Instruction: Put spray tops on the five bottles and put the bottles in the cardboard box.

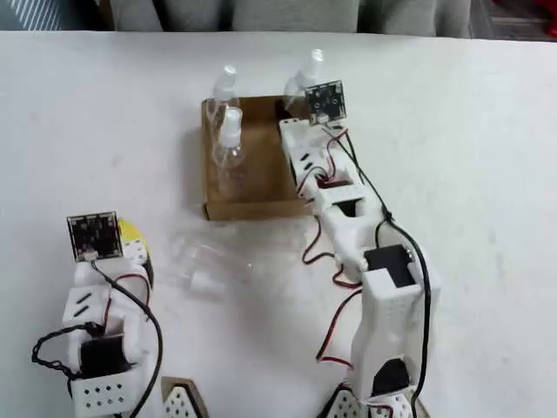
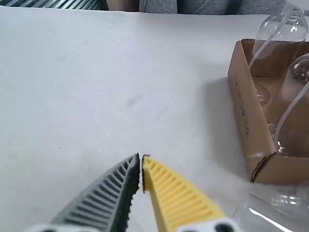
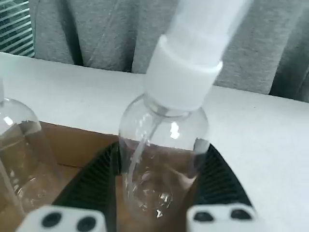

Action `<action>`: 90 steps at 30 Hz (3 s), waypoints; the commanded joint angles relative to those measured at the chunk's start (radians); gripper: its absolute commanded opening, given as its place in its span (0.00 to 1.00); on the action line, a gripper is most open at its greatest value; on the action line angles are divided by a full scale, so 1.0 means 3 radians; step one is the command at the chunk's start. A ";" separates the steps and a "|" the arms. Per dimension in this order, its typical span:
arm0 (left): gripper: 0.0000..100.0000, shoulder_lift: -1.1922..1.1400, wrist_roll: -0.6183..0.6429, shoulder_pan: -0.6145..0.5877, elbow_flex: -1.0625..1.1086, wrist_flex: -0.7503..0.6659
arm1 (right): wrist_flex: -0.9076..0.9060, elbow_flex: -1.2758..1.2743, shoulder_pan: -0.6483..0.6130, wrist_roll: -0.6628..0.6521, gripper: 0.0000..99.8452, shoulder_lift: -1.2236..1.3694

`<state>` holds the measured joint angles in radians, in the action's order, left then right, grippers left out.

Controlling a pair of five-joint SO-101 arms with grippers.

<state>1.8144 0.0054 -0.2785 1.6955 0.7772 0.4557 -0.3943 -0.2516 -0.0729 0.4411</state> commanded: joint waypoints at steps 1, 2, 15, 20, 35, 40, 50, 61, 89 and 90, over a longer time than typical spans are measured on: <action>0.02 0.0028 -0.0026 -0.0033 -0.0005 -0.0010 | 0.0059 0.0169 0.0018 -0.0046 0.01 -0.0023; 0.02 0.0028 -0.0026 -0.0033 -0.0005 -0.0010 | 0.0059 0.0169 0.0018 -0.0082 0.01 -0.0008; 0.02 0.0028 -0.0026 -0.0043 -0.0005 -0.0005 | 0.0074 0.0425 0.0023 -0.0307 0.01 0.0315; 0.02 0.0028 -0.0026 -0.0043 -0.0005 -0.0005 | 0.0074 0.0425 0.0018 -0.0317 0.01 0.0335; 0.02 0.0028 -0.0026 -0.0043 -0.0005 0.0000 | -0.0130 0.0425 -0.0003 -0.0322 0.01 0.0345; 0.02 0.0028 -0.0026 -0.0043 -0.0005 0.0000 | -0.0136 0.0425 -0.0008 -0.0322 0.01 0.0345; 0.02 0.0028 -0.0026 -0.0049 -0.0005 0.0000 | -0.0136 0.0419 -0.0043 -0.0322 0.02 0.0345; 0.02 0.0028 -0.0026 -0.0049 -0.0005 0.0005 | -0.0136 0.0409 -0.0043 -0.0322 0.10 0.0340; 0.02 0.0023 -0.0031 -0.0049 -0.0005 0.0005 | -0.0279 0.0404 -0.0130 -0.0322 0.22 0.0315; 0.02 0.0023 -0.0031 -0.0049 -0.0005 0.0005 | -0.0279 0.0404 -0.0130 -0.0322 0.22 0.0309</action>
<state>1.8144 0.0054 -0.2846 1.6955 0.7772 0.3790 -0.3115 -0.2885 -0.1588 0.5531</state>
